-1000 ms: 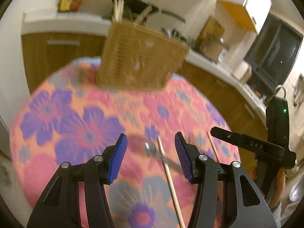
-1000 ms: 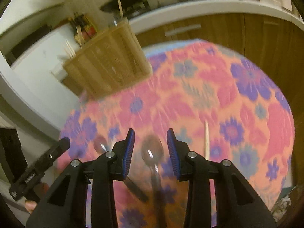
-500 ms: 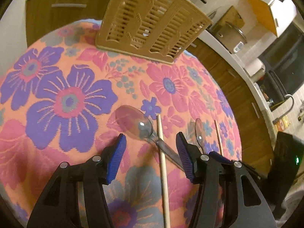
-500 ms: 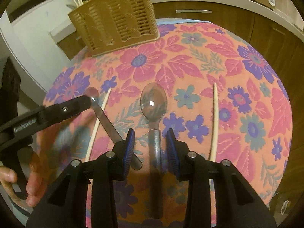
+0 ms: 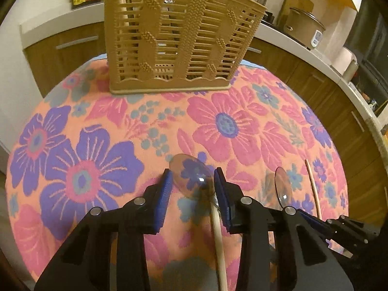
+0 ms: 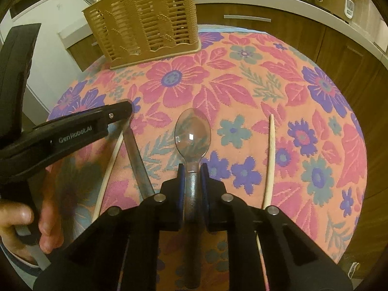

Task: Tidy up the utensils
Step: 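Grasp a spoon with the right tool while the left tool grasps a chopstick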

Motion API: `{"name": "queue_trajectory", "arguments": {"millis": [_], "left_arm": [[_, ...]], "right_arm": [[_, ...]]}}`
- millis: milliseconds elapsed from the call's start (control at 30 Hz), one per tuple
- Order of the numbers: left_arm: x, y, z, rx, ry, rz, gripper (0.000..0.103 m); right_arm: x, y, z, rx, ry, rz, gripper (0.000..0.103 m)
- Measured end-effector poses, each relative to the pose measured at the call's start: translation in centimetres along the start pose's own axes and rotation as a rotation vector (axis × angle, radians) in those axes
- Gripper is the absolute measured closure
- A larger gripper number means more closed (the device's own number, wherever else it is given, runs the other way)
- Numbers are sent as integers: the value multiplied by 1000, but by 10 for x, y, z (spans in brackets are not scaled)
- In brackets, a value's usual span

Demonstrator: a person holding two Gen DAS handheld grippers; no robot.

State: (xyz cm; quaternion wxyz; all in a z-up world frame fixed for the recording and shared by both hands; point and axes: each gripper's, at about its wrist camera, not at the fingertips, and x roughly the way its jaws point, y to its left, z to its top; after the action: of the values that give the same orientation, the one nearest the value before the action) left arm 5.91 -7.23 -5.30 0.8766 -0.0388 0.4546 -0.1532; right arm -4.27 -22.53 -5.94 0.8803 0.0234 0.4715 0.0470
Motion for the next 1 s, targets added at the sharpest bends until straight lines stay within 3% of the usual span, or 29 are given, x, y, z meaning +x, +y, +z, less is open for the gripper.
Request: {"name": "queue_trajectory", "arguments": {"millis": [167, 200, 233, 300, 467, 567, 633, 733, 800, 1000], "left_arm": [[-1, 18, 7, -53, 6, -82, 79], [-1, 25, 9, -75, 9, -112, 84], [-2, 31, 12, -90, 7, -133, 101], [-4, 39, 15, -100, 21, -157, 103], [-4, 67, 23, -101, 49, -154, 103], [-4, 70, 20, -91, 94, -222, 103], [-5, 60, 13, -71, 109, -245, 86], [-7, 35, -3, -13, 136, -260, 78], [-9, 18, -12, 44, 145, -243, 74], [-15, -15, -24, 232, 168, -85, 73]], "right_arm": [[0, 0, 0, 2, 0, 5, 93], [0, -1, 1, 6, 0, 8, 93], [1, -1, 1, 11, 1, 12, 93], [1, -2, 3, 18, 3, 20, 93], [4, -3, 7, 28, 8, 31, 93], [5, -3, 7, 35, 13, 35, 93], [5, -5, 8, 45, 17, 48, 93], [2, -9, 8, 56, 21, 66, 93], [-2, -10, 7, 53, 21, 67, 93], [-8, -7, 5, 31, 23, 84, 93]]}}
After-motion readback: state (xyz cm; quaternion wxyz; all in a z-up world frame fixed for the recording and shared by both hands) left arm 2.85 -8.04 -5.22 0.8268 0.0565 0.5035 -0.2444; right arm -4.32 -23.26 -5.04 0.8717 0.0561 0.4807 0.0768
